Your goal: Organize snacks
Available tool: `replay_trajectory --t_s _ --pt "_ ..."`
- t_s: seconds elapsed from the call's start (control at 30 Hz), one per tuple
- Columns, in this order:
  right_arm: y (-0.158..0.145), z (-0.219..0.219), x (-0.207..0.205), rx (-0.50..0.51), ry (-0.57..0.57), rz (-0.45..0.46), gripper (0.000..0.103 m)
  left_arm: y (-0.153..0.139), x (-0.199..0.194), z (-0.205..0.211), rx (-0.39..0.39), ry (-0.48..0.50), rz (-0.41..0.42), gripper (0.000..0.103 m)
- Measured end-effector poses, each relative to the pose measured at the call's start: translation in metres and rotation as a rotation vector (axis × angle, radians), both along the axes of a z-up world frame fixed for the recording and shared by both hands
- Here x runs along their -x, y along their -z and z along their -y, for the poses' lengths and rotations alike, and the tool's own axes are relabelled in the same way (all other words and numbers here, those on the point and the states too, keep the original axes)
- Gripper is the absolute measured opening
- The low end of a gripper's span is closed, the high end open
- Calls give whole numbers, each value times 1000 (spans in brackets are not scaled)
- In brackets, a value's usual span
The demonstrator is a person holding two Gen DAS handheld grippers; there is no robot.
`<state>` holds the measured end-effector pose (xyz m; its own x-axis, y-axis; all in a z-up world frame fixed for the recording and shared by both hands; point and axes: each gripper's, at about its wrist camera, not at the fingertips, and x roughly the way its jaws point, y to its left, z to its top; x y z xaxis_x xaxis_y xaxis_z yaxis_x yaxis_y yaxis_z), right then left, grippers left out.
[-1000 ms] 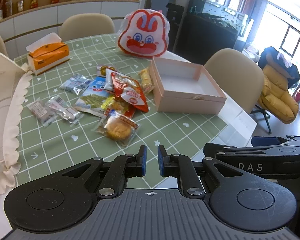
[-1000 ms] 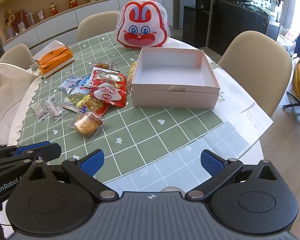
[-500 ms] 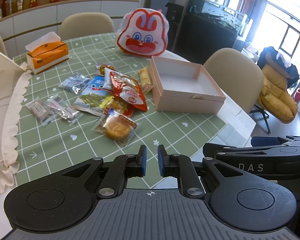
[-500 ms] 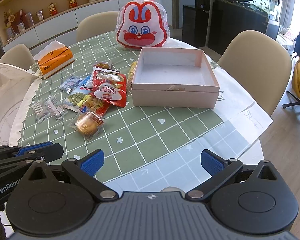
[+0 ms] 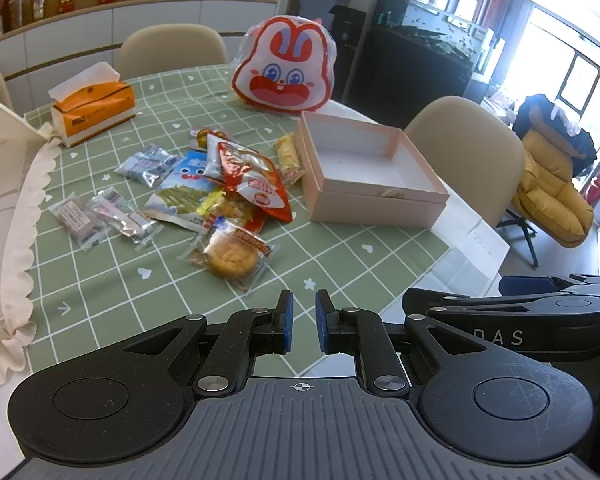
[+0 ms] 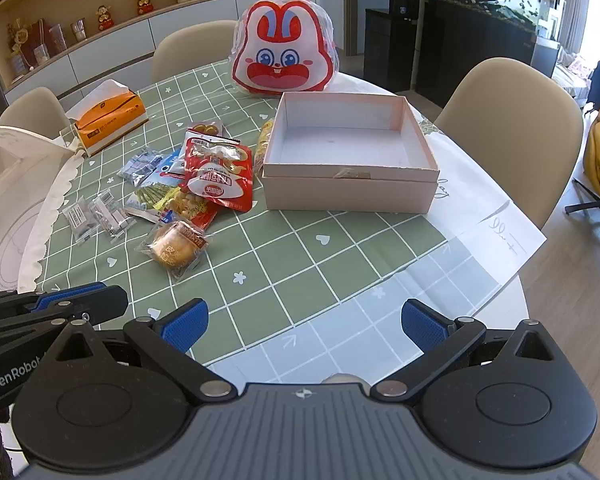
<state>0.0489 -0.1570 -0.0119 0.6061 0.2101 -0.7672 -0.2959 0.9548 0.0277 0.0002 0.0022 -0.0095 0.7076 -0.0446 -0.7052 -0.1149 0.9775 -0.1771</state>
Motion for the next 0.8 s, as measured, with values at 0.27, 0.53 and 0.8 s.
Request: replay_trajectory --t_s 0.27,0.53,0.8 --pt "0 0 0 1 0 -1 103 0 0 0 1 -1 -1 16" --pt "1 0 1 3 1 -1 103 0 0 1 1 1 -2 16" --pt "2 1 -1 7 2 -4 103 1 1 1 5 -2 -4 16"
